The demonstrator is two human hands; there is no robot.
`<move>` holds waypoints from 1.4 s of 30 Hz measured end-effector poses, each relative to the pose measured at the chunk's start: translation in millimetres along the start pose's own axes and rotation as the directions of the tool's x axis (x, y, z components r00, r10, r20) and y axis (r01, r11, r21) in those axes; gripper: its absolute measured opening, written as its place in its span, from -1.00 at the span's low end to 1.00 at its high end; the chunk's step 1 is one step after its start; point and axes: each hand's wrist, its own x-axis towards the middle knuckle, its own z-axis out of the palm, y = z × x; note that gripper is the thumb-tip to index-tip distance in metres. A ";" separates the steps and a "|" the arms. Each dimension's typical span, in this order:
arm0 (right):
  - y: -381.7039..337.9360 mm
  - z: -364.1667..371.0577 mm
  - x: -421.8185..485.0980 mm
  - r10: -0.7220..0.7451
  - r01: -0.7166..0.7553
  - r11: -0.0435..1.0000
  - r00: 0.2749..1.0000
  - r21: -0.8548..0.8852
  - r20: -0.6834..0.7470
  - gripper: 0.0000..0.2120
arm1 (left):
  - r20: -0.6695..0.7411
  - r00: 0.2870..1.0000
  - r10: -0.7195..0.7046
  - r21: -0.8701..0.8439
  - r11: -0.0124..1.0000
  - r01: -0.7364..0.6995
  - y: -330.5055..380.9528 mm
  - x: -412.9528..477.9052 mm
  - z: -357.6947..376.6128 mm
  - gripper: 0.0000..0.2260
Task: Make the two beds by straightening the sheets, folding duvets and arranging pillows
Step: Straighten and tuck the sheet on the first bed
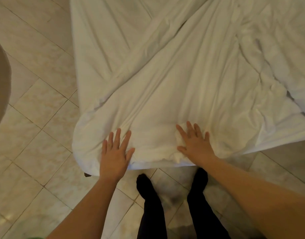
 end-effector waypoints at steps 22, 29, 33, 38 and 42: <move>323.4 -119.1 -103.7 0.192 -0.092 0.915 0.955 0.393 -0.224 -0.39 | 0.064 0.998 0.002 -0.120 0.993 0.005 310.9 62.1 -71.0 -0.46; 472.6 -134.0 -123.8 0.338 -0.185 0.859 0.905 0.477 -0.259 -0.39 | 0.004 0.987 0.163 -0.101 0.982 -0.162 447.1 104.9 -41.1 -0.43; 538.8 -143.9 -113.8 0.418 -0.247 0.814 0.878 0.526 -0.233 -0.38 | 0.038 0.977 0.208 -0.101 0.974 -0.203 503.8 139.3 -13.3 -0.36; 621.2 -153.3 -79.9 0.488 -0.326 0.766 0.856 0.554 -0.171 -0.37 | 0.036 0.963 0.268 -0.064 0.962 -0.265 572.5 188.9 11.5 -0.38; 683.9 -160.5 -50.9 0.557 -0.398 0.713 0.822 0.578 -0.121 -0.35 | 0.109 0.937 0.331 -0.051 0.943 -0.328 616.0 221.8 28.4 -0.39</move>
